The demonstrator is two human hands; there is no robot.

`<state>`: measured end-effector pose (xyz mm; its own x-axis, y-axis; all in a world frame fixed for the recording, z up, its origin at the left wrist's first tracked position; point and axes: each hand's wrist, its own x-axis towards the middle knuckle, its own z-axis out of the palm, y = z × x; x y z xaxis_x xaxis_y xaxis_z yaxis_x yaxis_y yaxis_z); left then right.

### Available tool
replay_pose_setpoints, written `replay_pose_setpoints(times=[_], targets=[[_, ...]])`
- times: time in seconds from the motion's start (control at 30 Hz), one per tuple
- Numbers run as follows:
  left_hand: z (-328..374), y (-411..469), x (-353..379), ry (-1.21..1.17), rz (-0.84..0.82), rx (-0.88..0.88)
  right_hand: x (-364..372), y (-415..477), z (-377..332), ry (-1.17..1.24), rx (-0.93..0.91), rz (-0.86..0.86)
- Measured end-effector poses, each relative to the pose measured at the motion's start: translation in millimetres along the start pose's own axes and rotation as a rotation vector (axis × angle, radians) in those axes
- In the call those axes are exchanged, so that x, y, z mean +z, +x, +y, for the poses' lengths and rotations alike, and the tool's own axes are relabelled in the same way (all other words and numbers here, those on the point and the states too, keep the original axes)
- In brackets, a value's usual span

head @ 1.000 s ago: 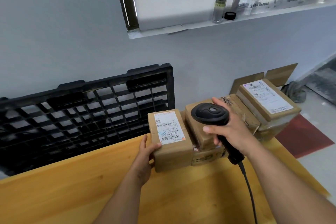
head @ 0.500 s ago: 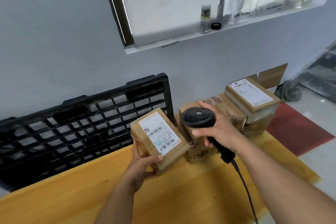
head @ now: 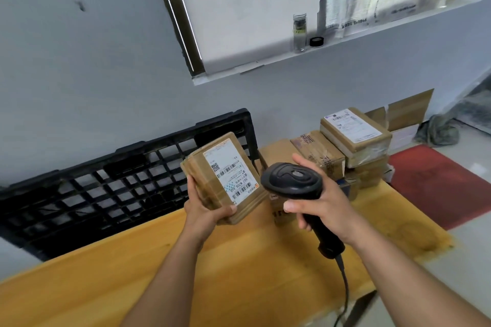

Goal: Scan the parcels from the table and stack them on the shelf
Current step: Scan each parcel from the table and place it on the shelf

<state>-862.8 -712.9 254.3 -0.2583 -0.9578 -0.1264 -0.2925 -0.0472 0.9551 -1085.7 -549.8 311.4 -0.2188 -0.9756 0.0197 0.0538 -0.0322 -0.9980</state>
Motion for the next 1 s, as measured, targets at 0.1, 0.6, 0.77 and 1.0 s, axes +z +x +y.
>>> replay_pose_setpoints(times=[0.1, 0.6, 0.77, 1.0], targets=[[0.8, -6.9, 1.7, 0.026, 0.004, 0.006, -4.4, -13.9, -4.6, 0.024, -0.028, 0.001], [-3.5, -72.8, -9.9, 0.059, 0.095, -0.013, 2.9, -79.6, -30.1, 0.08, -0.116, -0.189], [-7.4, -100.4, -17.8, 0.044, 0.14, -0.009, 5.3, -102.8, -29.2, 0.079, -0.095, -0.232], [-9.3, -142.1, -26.1, 0.049, 0.2, 0.018, 5.9, -136.9, -27.8, 0.075, -0.089, -0.27]])
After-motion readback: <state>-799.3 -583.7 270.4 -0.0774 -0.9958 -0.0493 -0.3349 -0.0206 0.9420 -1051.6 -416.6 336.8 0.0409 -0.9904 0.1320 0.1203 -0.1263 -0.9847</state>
